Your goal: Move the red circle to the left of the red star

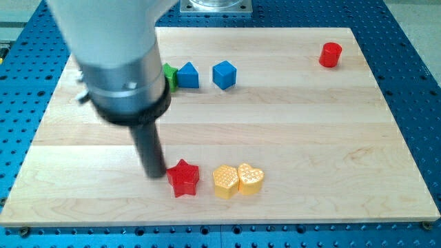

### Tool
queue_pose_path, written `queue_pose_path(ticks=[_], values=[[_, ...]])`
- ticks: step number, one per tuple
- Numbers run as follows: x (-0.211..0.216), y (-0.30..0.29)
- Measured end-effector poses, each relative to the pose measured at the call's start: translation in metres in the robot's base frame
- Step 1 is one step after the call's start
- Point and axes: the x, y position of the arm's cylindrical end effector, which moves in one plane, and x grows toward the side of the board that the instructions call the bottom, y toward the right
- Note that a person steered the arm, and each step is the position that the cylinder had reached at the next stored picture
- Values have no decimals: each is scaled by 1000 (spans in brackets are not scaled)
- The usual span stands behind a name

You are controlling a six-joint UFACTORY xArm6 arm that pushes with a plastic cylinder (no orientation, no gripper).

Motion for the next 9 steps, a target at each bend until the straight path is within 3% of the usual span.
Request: queue_pose_path(ticks=[1, 3, 4, 5, 6, 7, 8, 9], values=[[-25, 101], [-156, 325], [-214, 390], [-251, 367], [-234, 288], [-169, 196], [-123, 140], [-138, 169]])
